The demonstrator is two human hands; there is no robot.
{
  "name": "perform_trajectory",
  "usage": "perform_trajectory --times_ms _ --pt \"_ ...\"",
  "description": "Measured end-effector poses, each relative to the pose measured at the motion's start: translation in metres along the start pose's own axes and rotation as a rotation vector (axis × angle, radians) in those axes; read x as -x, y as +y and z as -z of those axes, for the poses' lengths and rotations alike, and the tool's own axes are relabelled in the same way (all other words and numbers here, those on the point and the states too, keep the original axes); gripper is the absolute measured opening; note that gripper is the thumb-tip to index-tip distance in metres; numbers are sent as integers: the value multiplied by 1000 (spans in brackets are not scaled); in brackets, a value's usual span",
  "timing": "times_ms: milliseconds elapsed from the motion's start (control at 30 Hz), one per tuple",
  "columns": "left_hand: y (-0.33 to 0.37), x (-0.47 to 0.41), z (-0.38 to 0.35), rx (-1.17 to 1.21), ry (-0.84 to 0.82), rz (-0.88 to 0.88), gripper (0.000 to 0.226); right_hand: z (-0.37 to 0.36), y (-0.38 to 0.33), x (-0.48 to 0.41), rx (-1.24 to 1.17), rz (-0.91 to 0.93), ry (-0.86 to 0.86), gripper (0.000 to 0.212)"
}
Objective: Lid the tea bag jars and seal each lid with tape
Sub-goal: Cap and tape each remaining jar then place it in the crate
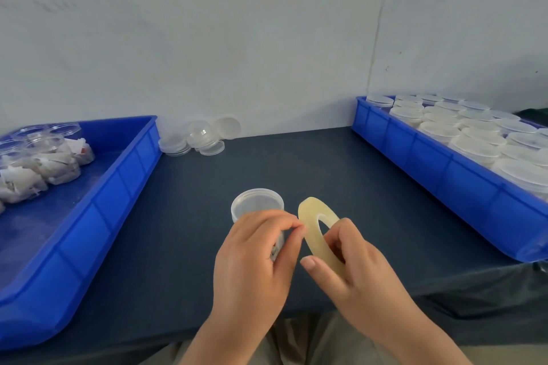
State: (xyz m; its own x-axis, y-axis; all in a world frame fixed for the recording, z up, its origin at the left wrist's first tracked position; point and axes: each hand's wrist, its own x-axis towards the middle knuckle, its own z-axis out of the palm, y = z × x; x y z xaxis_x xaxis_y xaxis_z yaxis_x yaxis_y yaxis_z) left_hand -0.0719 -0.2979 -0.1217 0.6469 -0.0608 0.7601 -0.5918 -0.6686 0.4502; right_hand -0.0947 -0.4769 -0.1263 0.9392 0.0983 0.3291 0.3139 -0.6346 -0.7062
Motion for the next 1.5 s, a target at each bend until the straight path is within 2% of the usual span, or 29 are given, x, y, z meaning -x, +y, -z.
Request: perform_trajectory --times_ms 67,133,267,333,433,500,567,733,900,967,1033,1100,1167,1267,1333,1433,1500 --pt "-1 0 -3 -113 3 -49 24 -3 -1 1 13 -14 -15 71" --pt "0 2 -4 -121 -17 -34 23 -6 -1 1 19 -37 0 71" --pt "2 9 2 84 -155 146 22 0 1 -7 11 -48 33 59" --pt "2 11 3 201 -229 234 23 6 3 -9 27 -14 -5 67" --pt "-1 10 0 173 -255 242 31 9 2 -8 106 63 -81 65" --pt "-1 9 -1 121 -194 209 26 7 -1 -6 112 104 -122 54" --pt "-3 8 0 88 -125 167 19 6 0 -5 134 138 -129 51" --pt "-9 12 9 141 -79 166 16 7 4 -10 312 173 -139 38" --pt "-13 27 5 172 28 153 7 3 8 -12 282 141 -118 31" --pt "-21 32 0 190 132 178 19 2 12 -12 268 108 -109 28" --pt "-32 34 -6 176 184 282 49 1 14 -14 267 83 -94 28" --pt "-37 29 -13 261 108 470 88 0 14 -14 258 86 -58 29" --pt "-42 19 -21 392 13 561 109 -2 12 -16 219 81 -26 34" --pt "-57 4 -24 403 -69 558 87 -3 10 -17 162 61 -41 42" --pt "-67 -2 -17 400 -183 509 76 -1 9 -16 177 56 -66 42" --pt "-71 -4 -6 514 -341 472 82 1 11 -17 223 34 -110 40" --pt "-69 -2 -6 584 -372 468 77 2 11 -18 232 23 -123 40"
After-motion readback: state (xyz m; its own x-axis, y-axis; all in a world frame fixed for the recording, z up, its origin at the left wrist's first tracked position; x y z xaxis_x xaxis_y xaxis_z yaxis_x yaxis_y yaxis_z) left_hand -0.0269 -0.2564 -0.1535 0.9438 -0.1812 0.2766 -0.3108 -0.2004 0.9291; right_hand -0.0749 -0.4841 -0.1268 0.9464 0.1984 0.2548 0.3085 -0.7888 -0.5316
